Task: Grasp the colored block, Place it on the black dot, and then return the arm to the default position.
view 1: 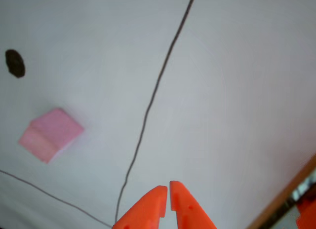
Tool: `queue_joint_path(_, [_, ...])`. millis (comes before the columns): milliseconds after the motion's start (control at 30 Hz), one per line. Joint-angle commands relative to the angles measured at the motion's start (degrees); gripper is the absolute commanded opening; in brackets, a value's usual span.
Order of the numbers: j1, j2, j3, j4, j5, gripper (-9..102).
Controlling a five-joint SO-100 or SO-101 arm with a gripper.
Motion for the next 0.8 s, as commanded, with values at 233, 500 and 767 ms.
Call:
queue_joint_path(233, [-1.49,-29.0,-30.85,13.54,-6.15,0])
queue_joint_path(500, [-2.72,-46.32,-53.17,24.26,-8.17,0])
queue_joint_path(767, [-4.22,-60.73,-63.28,23.38,-11.43,0])
